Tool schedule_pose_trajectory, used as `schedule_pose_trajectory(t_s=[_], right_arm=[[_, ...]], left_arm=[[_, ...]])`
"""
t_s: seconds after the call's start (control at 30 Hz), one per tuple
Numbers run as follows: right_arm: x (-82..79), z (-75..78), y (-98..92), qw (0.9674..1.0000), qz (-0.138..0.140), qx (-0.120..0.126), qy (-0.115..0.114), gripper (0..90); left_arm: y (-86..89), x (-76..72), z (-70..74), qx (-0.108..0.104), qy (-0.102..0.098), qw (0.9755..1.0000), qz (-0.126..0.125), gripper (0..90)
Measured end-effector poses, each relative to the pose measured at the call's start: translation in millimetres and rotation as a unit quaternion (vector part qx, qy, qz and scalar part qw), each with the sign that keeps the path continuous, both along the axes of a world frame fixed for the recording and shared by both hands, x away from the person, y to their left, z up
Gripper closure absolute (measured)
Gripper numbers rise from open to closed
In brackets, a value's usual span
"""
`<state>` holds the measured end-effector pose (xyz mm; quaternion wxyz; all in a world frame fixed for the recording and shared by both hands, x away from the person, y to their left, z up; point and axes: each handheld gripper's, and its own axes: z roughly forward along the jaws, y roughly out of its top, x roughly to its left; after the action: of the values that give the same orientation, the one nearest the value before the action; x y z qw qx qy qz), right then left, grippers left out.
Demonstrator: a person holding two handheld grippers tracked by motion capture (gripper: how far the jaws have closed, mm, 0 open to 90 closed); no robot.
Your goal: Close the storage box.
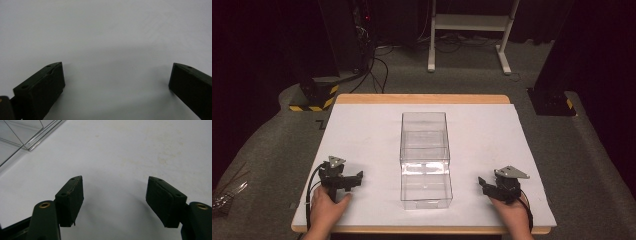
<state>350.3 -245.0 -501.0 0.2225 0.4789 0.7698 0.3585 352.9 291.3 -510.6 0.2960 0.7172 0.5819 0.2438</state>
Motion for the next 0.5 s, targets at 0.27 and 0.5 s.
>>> schedule_pose_trajectory(t_s=[0.27,0.5], right_arm=[[-0.4,0.1,-0.4,1.0000,0.000,0.002,-0.002,30.5],[0.0,0.0,-0.6,1.0000,0.001,0.001,-0.002,30.5]], left_arm=[[0.1,0.0,0.1,0.000,0.001,1.0000,-0.001,0.6],[-0.1,-0.1,0.0,0.001,0.000,1.0000,0.000,0.6]])
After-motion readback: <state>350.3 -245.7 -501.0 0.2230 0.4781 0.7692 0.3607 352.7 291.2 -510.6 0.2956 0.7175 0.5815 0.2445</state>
